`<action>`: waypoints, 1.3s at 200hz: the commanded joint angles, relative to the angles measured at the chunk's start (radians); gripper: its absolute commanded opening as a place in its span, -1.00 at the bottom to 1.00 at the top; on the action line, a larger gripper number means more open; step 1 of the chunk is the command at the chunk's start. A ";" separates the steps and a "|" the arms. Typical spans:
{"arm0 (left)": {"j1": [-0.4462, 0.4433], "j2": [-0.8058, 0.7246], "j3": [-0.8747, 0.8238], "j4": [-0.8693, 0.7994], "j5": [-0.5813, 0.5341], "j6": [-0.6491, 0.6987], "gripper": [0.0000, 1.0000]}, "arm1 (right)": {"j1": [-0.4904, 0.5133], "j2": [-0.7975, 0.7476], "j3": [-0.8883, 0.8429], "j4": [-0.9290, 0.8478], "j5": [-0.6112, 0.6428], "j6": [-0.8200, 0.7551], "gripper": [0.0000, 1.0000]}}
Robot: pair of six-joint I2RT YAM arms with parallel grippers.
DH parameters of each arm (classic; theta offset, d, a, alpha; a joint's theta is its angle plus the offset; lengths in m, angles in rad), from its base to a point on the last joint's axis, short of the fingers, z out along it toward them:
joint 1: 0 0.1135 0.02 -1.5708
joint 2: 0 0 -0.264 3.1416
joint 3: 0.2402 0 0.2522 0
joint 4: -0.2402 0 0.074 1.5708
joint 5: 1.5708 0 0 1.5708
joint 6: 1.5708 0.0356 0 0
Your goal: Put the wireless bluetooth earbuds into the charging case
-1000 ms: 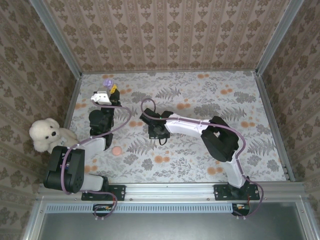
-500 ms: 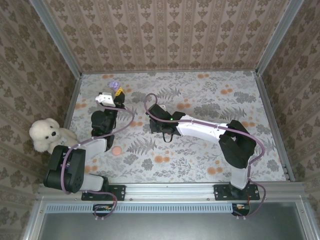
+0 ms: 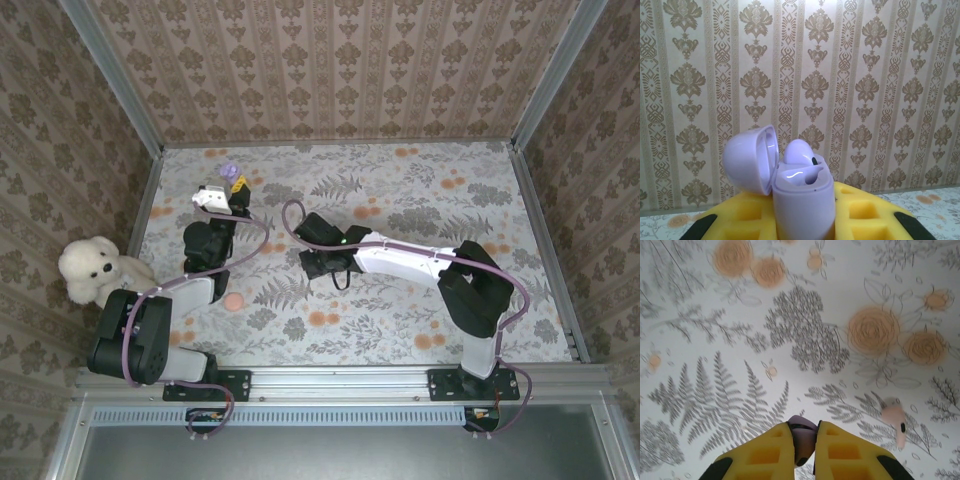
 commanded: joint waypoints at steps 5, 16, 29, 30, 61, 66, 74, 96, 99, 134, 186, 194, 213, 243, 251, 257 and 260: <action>-0.005 0.006 -0.005 -0.003 -0.004 -0.012 -1.00 | 0.010 -0.048 -0.065 -0.027 0.009 -0.035 -0.73; -0.005 0.005 -0.004 -0.003 0.001 -0.011 -1.00 | 0.009 -0.061 -0.090 -0.009 0.025 -0.027 -0.73; -0.005 0.002 -0.004 -0.003 0.007 -0.008 -1.00 | 0.010 -0.080 -0.109 0.010 0.039 -0.018 -0.73; -0.004 0.003 -0.005 -0.003 0.007 -0.008 -1.00 | 0.010 -0.081 -0.110 0.012 0.041 -0.018 -0.73; -0.004 0.002 -0.004 -0.005 0.034 -0.008 -1.00 | 0.006 -0.134 -0.123 0.037 0.077 -0.018 -0.72; -0.004 0.002 -0.003 -0.005 0.041 -0.008 -1.00 | 0.005 -0.143 -0.122 0.039 0.082 -0.020 -0.72; -0.004 0.002 -0.002 -0.005 0.053 -0.009 -1.00 | 0.002 -0.160 -0.121 0.046 0.089 -0.020 -0.72; -0.004 0.013 0.002 -0.003 0.099 -0.012 -1.00 | -0.010 -0.213 -0.120 0.069 0.107 -0.020 -0.71; -0.005 0.014 0.004 -0.004 0.106 -0.012 -1.00 | -0.012 -0.220 -0.119 0.074 0.109 -0.020 -0.71; -0.011 0.050 0.031 0.021 0.258 -0.027 -1.00 | -0.044 -0.318 -0.115 0.119 0.126 -0.032 -0.69; -0.054 0.135 0.113 0.032 0.535 -0.031 -1.00 | -0.106 -0.454 -0.091 0.186 0.131 -0.088 -0.66; -0.063 0.150 0.125 0.034 0.570 -0.033 -1.00 | -0.115 -0.479 -0.089 0.200 0.131 -0.096 -0.65; -0.088 0.186 0.158 0.035 0.654 -0.035 -1.00 | -0.131 -0.517 -0.082 0.231 0.125 -0.115 -0.65; -0.128 0.241 0.215 0.035 0.741 -0.021 -1.00 | -0.143 -0.550 -0.076 0.285 0.120 -0.151 -0.64; -0.139 0.255 0.231 0.035 0.768 -0.017 -1.00 | -0.144 -0.556 -0.076 0.300 0.115 -0.162 -0.64; -0.146 0.264 0.242 0.036 0.780 -0.011 -1.00 | -0.145 -0.558 -0.077 0.313 0.110 -0.172 -0.64; -0.151 0.270 0.247 0.036 0.785 -0.008 -1.00 | -0.146 -0.559 -0.078 0.320 0.107 -0.177 -0.64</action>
